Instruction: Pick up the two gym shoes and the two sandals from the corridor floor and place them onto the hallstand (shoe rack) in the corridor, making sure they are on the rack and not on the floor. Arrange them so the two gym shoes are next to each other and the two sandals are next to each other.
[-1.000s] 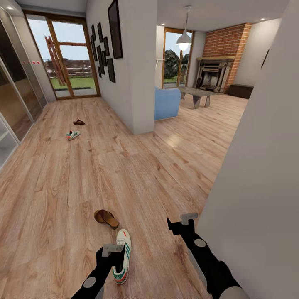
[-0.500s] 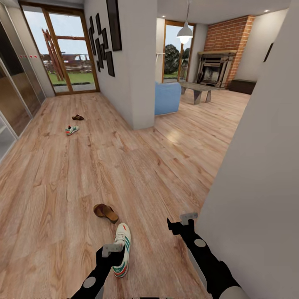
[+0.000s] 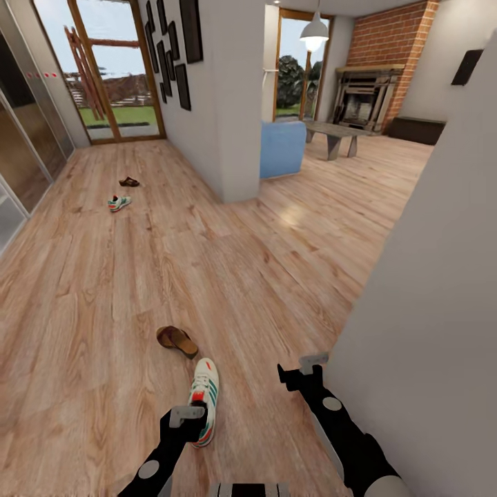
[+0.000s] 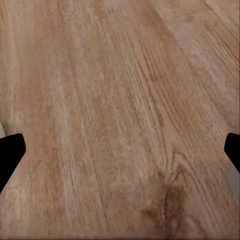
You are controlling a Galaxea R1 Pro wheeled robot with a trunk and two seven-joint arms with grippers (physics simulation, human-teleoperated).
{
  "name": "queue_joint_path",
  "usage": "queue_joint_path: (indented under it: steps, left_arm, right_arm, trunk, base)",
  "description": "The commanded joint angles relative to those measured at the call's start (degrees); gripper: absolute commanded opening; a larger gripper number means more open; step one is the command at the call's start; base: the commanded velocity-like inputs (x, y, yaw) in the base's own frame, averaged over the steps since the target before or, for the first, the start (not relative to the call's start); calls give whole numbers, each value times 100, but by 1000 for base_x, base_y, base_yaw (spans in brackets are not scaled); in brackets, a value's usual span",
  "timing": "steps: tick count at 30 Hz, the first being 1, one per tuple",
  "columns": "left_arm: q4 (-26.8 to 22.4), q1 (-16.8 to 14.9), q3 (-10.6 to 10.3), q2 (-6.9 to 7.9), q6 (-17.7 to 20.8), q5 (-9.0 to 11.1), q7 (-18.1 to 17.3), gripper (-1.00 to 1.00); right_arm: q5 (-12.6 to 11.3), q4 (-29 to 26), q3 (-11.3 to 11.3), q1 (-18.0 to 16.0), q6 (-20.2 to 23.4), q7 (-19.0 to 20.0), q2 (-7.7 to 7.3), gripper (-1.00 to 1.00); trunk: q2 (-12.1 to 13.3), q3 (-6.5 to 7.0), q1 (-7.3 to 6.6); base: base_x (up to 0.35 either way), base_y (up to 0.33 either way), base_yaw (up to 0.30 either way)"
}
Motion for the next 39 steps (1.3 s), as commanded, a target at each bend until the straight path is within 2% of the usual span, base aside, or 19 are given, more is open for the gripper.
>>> queue_joint_path:
  steps: [1,10,20,21,22,24,26,32,39]
  left_arm:
    - [5,-3,-14,2,-20,23,-2,100]
    - [-3,-3,-9,7,-19,23,-2,100]
    - [-330,-31,3,52,-14,15,13,100]
    - [-346,-70,3,56,-10,14,14,100]
    - [-351,-328,4,57,16,16,15,100]
    - [-337,-501,4,56,56,19,18,100]
    - [-291,-828,4,52,270,22,18,100]
    - [-264,-1012,4,46,441,23,17,100]
    - [-229,-1034,-20,38,450,15,15,100]
  right_arm:
    - [-2,-8,4,0,23,-2,1,100]
    - [-2,-9,3,2,23,-2,1,100]
    - [-2,-10,3,4,23,-2,-1,100]
    - [-2,-11,3,3,23,-2,1,100]
    - [-2,-13,4,0,23,-2,1,100]
    - [-2,-13,4,-1,23,-2,2,100]
    - [-2,-14,3,1,23,-2,1,100]
    - [-2,-15,2,4,23,-2,0,100]
    - [-2,-17,2,4,23,-2,1,100]
  trunk:
    - [-3,-37,1]
    - [-15,-320,24]
    - [-15,-346,24]
    - [-15,-347,24]
    - [-15,-347,24]
    - [-15,-347,24]
    - [-15,-347,24]
    - [-15,-347,24]
    - [-15,-347,24]
  base:
    - [0,0,65]
    - [0,0,67]
    - [0,0,11]
    - [0,0,2]
    - [0,0,0]
    - [0,0,0]
    - [0,0,0]
    - [0,0,0]
    - [0,0,0]
